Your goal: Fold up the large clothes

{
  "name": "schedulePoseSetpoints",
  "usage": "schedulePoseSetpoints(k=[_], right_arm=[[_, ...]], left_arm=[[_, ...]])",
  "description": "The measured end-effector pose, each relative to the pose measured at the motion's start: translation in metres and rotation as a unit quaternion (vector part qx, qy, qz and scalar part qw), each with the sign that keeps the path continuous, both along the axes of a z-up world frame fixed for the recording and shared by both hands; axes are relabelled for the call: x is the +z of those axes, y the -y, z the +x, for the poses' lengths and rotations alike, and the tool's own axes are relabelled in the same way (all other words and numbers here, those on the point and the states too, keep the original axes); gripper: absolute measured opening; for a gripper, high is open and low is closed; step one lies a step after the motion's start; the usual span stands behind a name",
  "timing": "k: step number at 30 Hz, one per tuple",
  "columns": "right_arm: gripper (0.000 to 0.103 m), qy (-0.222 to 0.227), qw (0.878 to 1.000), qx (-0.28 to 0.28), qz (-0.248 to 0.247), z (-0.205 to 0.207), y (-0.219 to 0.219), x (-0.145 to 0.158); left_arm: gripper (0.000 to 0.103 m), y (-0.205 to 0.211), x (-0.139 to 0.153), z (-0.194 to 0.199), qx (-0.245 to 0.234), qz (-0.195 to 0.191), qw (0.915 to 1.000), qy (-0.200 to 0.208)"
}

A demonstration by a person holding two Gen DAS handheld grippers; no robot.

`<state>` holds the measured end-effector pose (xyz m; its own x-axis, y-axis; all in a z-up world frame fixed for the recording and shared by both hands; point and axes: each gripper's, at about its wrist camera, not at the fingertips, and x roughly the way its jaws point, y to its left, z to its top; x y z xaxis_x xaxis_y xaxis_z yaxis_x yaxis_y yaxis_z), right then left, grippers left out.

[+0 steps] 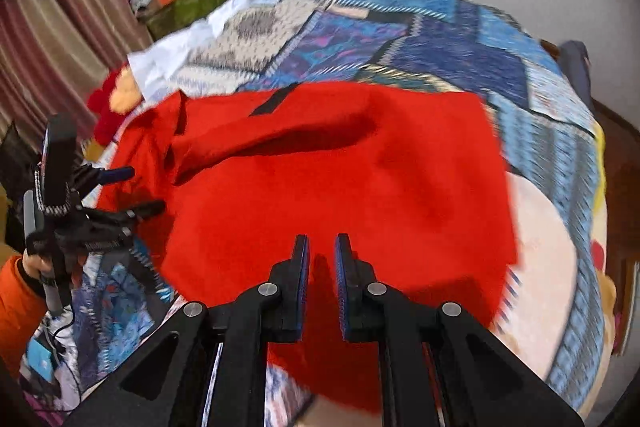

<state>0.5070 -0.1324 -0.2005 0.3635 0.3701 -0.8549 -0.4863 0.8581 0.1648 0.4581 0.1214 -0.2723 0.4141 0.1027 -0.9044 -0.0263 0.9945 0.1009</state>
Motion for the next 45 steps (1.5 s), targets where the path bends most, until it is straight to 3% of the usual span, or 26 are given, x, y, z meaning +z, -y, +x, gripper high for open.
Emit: schedulePoseSetpoints(k=[4, 7, 10, 13, 16, 20, 24, 26, 30, 33, 36, 40, 45], right_arm=[[0.008, -0.016, 0.999, 0.009, -0.040, 0.035, -0.032, -0.026], [0.008, -0.013, 0.999, -0.003, -0.046, 0.066, -0.044, -0.029], [0.008, -0.006, 0.999, -0.034, -0.025, 0.093, -0.044, -0.015], [0.008, 0.039, 0.995, -0.087, 0.004, 0.100, -0.033, 0.008], [0.008, 0.071, 0.990, -0.112, 0.038, 0.090, -0.016, 0.030], [0.008, 0.075, 0.993, -0.081, 0.039, 0.070, -0.019, 0.046], [0.008, 0.088, 0.996, -0.021, -0.014, 0.033, -0.037, 0.047], [0.008, 0.097, 0.994, 0.008, -0.054, 0.014, -0.049, 0.038], [0.008, 0.092, 0.988, 0.037, -0.122, -0.012, -0.071, 0.003], [0.008, 0.075, 0.982, 0.038, -0.170, -0.015, -0.079, -0.032], [0.008, 0.099, 0.975, 0.031, -0.197, -0.018, -0.076, -0.054], [0.008, 0.114, 0.969, 0.019, -0.218, -0.021, -0.072, -0.056], [0.008, 0.125, 0.960, -0.007, -0.250, -0.020, -0.061, -0.059]], left_arm=[[0.088, -0.015, 0.000, 0.034, 0.032, 0.036, 0.9985, 0.027], [0.088, -0.037, 0.024, 0.068, 0.057, 0.053, 0.9952, 0.059], [0.088, -0.059, 0.058, 0.088, 0.093, 0.034, 0.9903, 0.098], [0.088, -0.077, 0.099, 0.090, 0.127, 0.038, 0.9799, 0.149], [0.088, -0.087, 0.134, 0.075, 0.129, 0.031, 0.9733, 0.187], [0.088, -0.084, 0.149, 0.052, 0.102, 0.022, 0.9772, 0.185], [0.088, -0.062, 0.132, 0.022, 0.048, 0.024, 0.9882, 0.143], [0.088, -0.047, 0.110, 0.007, 0.023, 0.019, 0.9925, 0.118], [0.088, -0.026, 0.059, -0.008, -0.006, 0.021, 0.9974, 0.068], [0.088, -0.023, 0.018, -0.012, 0.009, 0.012, 0.9996, 0.022], [0.088, -0.019, -0.008, -0.019, 0.024, 0.030, 0.9992, 0.014], [0.088, -0.001, -0.021, -0.028, 0.006, 0.077, 0.9967, 0.026], [0.089, -0.006, -0.023, -0.032, 0.014, 0.067, 0.9974, 0.024]])
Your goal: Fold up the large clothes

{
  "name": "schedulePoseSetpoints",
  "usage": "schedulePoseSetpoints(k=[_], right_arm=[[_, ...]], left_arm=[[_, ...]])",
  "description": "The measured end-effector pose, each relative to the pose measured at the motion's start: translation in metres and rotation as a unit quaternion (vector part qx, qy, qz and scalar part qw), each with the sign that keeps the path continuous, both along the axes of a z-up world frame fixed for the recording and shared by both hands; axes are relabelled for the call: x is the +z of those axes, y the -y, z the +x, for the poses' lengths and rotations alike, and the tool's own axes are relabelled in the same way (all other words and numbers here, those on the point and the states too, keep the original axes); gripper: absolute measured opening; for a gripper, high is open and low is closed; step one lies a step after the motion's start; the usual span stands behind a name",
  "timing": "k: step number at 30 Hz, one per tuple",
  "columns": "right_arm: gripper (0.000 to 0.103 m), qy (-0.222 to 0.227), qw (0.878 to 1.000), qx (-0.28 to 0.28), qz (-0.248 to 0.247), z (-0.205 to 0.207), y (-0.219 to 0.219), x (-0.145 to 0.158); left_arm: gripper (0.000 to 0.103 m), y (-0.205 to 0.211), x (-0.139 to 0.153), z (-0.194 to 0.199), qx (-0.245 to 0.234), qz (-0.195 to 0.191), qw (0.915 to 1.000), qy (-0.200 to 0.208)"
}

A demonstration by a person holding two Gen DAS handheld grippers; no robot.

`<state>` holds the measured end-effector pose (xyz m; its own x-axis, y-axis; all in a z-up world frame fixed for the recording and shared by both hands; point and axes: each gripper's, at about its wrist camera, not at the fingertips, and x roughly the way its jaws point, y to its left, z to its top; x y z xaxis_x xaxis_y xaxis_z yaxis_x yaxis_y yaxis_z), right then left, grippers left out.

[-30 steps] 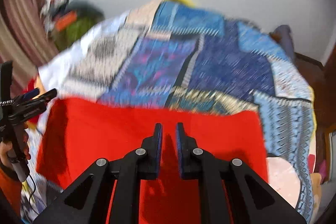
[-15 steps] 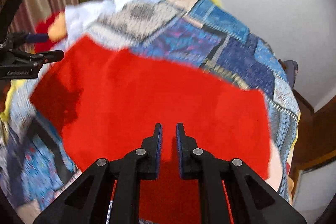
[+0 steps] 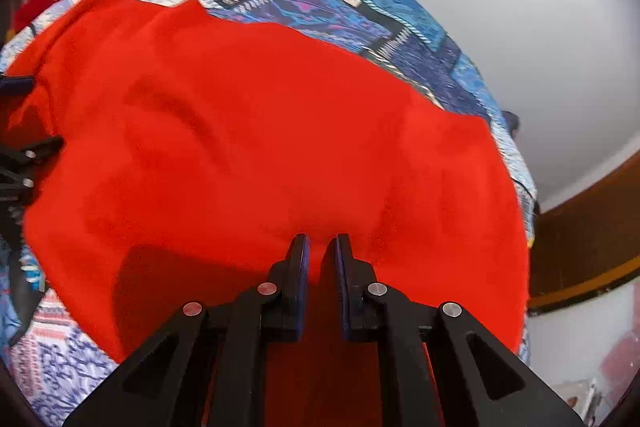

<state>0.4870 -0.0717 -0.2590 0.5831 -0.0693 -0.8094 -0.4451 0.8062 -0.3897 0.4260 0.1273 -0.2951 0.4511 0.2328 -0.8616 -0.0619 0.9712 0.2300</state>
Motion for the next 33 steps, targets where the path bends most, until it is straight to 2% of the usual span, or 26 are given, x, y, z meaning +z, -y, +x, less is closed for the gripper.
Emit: schedulePoseSetpoints(k=[6, 8, 9, 10, 11, 12, 13, 15, 19, 23, 26, 30, 33], right_arm=[[0.008, -0.006, 0.999, -0.037, 0.001, 0.004, 0.026, 0.003], [0.013, -0.020, 0.999, -0.036, 0.026, 0.004, 0.036, 0.006], [0.026, -0.023, 0.998, -0.041, 0.033, 0.004, 0.041, 0.009], [0.053, -0.021, 0.998, -0.050, 0.036, 0.004, 0.047, 0.012], [0.070, -0.013, 0.998, -0.059, 0.031, 0.003, 0.050, 0.014], [0.095, 0.004, 0.997, -0.072, 0.022, 0.001, 0.058, 0.016], [0.097, 0.013, 0.997, -0.077, 0.021, -0.002, 0.065, 0.017], [0.097, -0.001, 0.996, -0.087, 0.034, -0.001, 0.086, 0.016], [0.097, -0.042, 0.984, -0.120, 0.126, -0.008, 0.136, 0.029], [0.097, -0.033, 0.979, -0.132, 0.155, -0.019, 0.156, 0.050], [0.097, -0.022, 0.974, -0.132, 0.185, -0.025, 0.160, 0.070], [0.097, -0.008, 0.966, -0.104, 0.236, -0.034, 0.149, 0.100], [0.098, -0.001, 0.963, -0.080, 0.259, -0.035, 0.126, 0.111]], left_arm=[[0.089, -0.005, -0.001, -0.006, -0.001, 0.005, 1.0000, -0.005], [0.089, -0.006, -0.001, -0.010, 0.002, 0.007, 0.9999, -0.008], [0.089, -0.007, -0.001, -0.013, 0.004, 0.007, 0.9999, -0.009], [0.088, -0.008, -0.001, -0.015, 0.006, 0.007, 0.9999, -0.010], [0.088, -0.009, -0.001, -0.017, 0.007, 0.007, 0.9999, -0.011], [0.088, -0.010, -0.001, -0.020, 0.007, 0.008, 0.9999, -0.011], [0.088, -0.012, 0.000, -0.023, 0.009, 0.014, 0.9998, -0.011], [0.088, -0.015, 0.001, -0.028, 0.011, 0.012, 0.9998, -0.012], [0.088, -0.022, 0.010, -0.041, 0.024, 0.008, 0.9997, -0.005], [0.088, -0.037, 0.028, -0.054, 0.054, -0.017, 0.9982, 0.017], [0.088, -0.051, 0.047, -0.067, 0.092, -0.027, 0.9942, 0.048], [0.088, -0.068, 0.063, -0.086, 0.122, -0.097, 0.9845, 0.079], [0.088, -0.074, 0.058, -0.098, 0.143, -0.161, 0.9734, 0.077]])
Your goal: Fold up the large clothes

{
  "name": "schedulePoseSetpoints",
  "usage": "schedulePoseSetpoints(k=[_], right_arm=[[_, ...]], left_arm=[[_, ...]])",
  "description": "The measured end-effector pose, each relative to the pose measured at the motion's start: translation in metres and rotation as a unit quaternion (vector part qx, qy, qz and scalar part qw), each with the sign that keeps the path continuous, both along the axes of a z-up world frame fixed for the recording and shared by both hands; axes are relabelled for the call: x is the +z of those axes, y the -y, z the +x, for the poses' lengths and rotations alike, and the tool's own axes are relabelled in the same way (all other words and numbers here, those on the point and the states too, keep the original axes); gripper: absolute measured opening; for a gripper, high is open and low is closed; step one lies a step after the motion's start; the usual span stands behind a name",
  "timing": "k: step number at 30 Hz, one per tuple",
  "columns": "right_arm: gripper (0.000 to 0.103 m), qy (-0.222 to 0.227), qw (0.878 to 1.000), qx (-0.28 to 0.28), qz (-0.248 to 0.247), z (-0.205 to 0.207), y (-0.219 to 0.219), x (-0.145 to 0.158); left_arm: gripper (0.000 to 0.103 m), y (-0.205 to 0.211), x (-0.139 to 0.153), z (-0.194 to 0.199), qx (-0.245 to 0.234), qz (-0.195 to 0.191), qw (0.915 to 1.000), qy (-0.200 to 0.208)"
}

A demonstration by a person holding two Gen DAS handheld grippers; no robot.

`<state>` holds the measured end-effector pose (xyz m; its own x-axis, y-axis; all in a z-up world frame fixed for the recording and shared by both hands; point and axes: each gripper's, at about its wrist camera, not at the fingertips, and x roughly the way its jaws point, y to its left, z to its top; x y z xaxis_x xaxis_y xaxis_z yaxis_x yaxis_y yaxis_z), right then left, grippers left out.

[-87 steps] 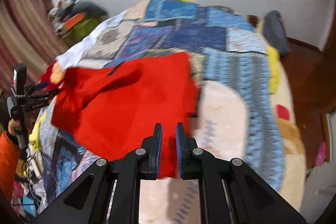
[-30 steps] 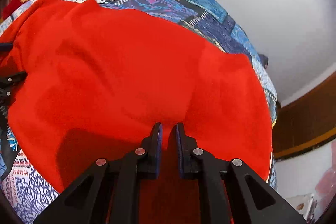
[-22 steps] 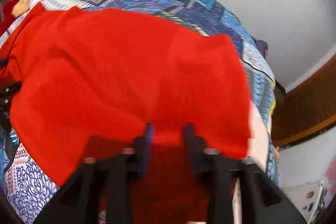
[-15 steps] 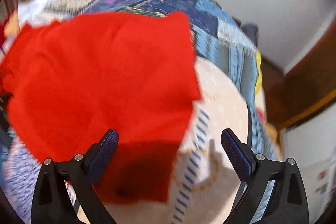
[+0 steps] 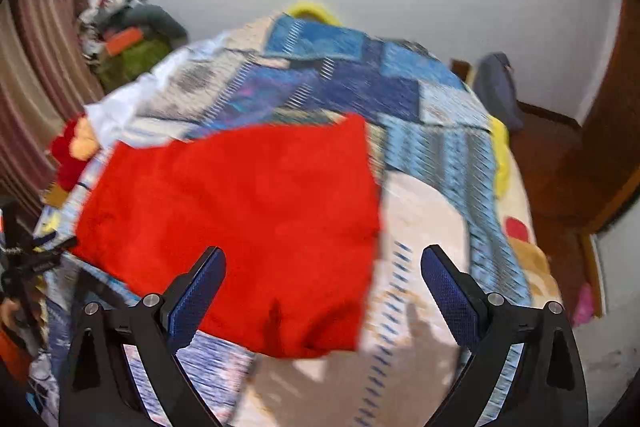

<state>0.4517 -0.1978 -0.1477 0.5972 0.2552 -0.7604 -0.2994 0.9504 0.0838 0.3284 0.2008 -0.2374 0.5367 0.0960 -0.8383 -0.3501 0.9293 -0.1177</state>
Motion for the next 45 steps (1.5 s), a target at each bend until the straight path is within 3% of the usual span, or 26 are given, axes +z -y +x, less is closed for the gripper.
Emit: schedulePoseSetpoints(k=[6, 13, 18, 21, 24, 30, 31, 34, 39, 45], right_arm=[[0.098, -0.011, 0.998, 0.059, 0.027, 0.004, -0.055, -0.007], [0.098, -0.068, 0.994, 0.090, 0.002, 0.023, -0.100, -0.059], [0.098, -0.124, 0.988, 0.089, 0.006, 0.036, -0.099, -0.095], [0.098, -0.127, 0.988, 0.084, 0.020, 0.040, -0.090, -0.103], [0.098, -0.129, 0.987, 0.091, 0.025, 0.041, -0.085, -0.105], [0.098, -0.113, 0.988, 0.108, 0.002, 0.038, -0.089, -0.107], [0.098, -0.112, 0.988, 0.108, 0.001, 0.038, -0.090, -0.107], [0.098, -0.119, 0.987, 0.105, 0.000, 0.040, -0.091, -0.105], [0.098, -0.125, 0.987, 0.101, -0.008, 0.042, -0.103, -0.091], [0.098, -0.084, 0.985, 0.149, -0.027, 0.035, -0.159, -0.071]], left_arm=[[0.088, 0.010, -0.029, -0.003, 0.001, -0.113, 0.9934, -0.020], [0.088, 0.018, -0.061, 0.015, -0.028, -0.224, 0.9740, -0.016], [0.088, 0.010, -0.073, 0.037, -0.020, -0.245, 0.9692, 0.009], [0.087, 0.004, -0.072, 0.048, -0.007, -0.243, 0.9696, 0.029], [0.080, 0.000, -0.070, 0.060, 0.010, -0.229, 0.9723, 0.045], [0.047, -0.014, -0.062, 0.091, 0.051, -0.161, 0.9841, 0.056], [0.038, -0.019, -0.060, 0.098, 0.058, -0.151, 0.9855, 0.053], [0.023, -0.026, -0.050, 0.105, 0.065, -0.144, 0.9861, 0.050], [0.018, -0.012, -0.005, 0.094, 0.046, -0.089, 0.9915, 0.082], [0.016, -0.016, 0.042, 0.064, 0.026, -0.075, 0.9899, 0.118]])
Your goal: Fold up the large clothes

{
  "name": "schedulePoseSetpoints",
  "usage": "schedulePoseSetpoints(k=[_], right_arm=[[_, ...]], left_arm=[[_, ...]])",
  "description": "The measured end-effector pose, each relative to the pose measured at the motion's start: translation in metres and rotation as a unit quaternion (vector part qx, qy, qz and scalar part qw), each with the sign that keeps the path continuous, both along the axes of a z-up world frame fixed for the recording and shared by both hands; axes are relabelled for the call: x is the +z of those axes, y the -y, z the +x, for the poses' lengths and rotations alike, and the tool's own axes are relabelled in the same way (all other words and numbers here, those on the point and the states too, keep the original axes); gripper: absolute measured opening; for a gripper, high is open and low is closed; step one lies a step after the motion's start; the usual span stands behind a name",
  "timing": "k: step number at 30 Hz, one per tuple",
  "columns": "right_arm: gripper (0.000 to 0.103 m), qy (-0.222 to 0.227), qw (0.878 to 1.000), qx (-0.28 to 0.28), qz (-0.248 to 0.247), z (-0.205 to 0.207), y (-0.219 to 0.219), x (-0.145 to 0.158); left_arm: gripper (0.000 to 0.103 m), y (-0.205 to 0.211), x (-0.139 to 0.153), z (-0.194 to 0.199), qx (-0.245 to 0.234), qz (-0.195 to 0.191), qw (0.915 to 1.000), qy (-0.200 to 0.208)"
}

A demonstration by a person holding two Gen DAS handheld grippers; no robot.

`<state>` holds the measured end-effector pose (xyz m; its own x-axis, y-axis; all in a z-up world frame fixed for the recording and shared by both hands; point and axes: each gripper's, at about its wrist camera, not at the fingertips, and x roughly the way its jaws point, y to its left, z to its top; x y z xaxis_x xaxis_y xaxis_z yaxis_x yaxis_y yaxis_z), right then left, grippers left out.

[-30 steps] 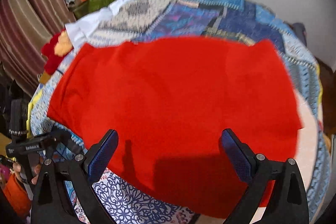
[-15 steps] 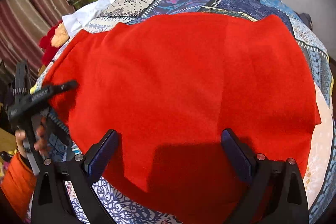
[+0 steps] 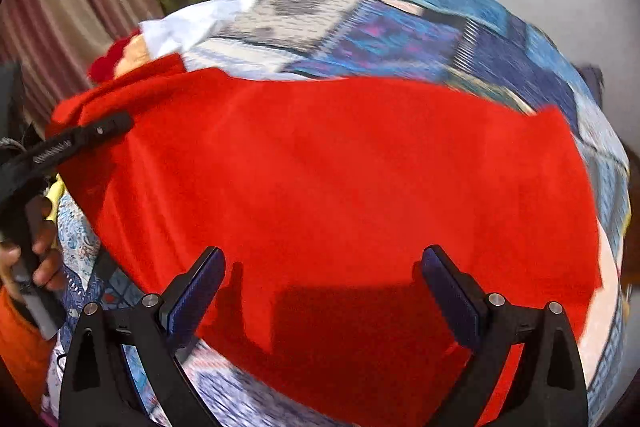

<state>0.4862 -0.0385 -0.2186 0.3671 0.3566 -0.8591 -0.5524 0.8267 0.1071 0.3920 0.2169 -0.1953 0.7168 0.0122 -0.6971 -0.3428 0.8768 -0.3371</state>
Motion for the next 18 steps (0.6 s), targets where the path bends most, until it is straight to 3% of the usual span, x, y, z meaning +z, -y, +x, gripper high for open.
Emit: schedulePoseSetpoints(k=[4, 7, 9, 12, 14, 18], right_arm=[[0.098, -0.013, 0.998, 0.046, -0.040, -0.006, -0.051, -0.027], [0.099, -0.021, 0.996, 0.062, -0.068, -0.011, -0.070, -0.050], [0.099, -0.006, 0.994, 0.066, -0.082, -0.014, -0.075, -0.053], [0.099, -0.015, 0.995, 0.071, -0.070, -0.013, -0.067, -0.040], [0.099, -0.019, 0.997, 0.056, -0.044, -0.013, -0.049, -0.024], [0.099, 0.021, 1.000, 0.013, -0.017, -0.019, 0.009, 0.016]], left_arm=[[0.005, -0.011, 0.009, -0.007, 0.011, 0.007, 0.9999, -0.001], [0.005, -0.012, 0.008, -0.007, 0.010, 0.008, 0.9999, -0.011], [0.004, -0.005, 0.010, -0.006, 0.005, 0.032, 0.9994, -0.012], [0.004, 0.012, 0.020, 0.000, -0.005, 0.071, 0.9974, -0.010], [0.003, 0.023, 0.032, 0.007, -0.014, 0.074, 0.9971, -0.005], [0.003, 0.066, 0.067, 0.033, -0.055, 0.070, 0.9957, 0.026]])
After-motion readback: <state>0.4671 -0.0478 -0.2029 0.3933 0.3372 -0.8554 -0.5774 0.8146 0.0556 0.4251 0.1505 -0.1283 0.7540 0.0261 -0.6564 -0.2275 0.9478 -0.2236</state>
